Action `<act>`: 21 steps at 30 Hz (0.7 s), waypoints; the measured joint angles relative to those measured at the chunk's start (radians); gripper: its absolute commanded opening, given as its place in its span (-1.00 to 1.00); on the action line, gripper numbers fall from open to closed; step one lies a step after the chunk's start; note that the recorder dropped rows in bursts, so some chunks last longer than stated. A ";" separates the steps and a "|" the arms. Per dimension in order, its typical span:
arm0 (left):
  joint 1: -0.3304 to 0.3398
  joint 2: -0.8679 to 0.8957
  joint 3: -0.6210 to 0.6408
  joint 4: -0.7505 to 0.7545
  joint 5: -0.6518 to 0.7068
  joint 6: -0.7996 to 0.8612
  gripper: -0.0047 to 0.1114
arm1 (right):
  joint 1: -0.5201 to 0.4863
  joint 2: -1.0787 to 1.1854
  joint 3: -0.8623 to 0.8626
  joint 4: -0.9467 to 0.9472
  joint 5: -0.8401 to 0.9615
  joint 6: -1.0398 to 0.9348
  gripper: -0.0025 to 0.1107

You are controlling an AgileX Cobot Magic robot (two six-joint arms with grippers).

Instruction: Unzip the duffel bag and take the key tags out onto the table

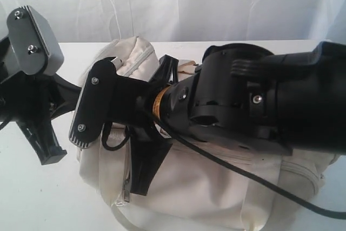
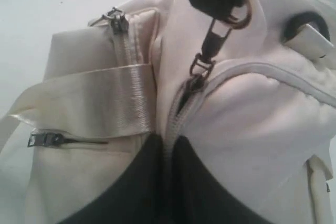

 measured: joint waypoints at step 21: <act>0.000 0.214 -0.172 0.000 -0.033 0.004 -0.92 | 0.069 -0.036 0.106 0.046 0.028 0.029 -0.96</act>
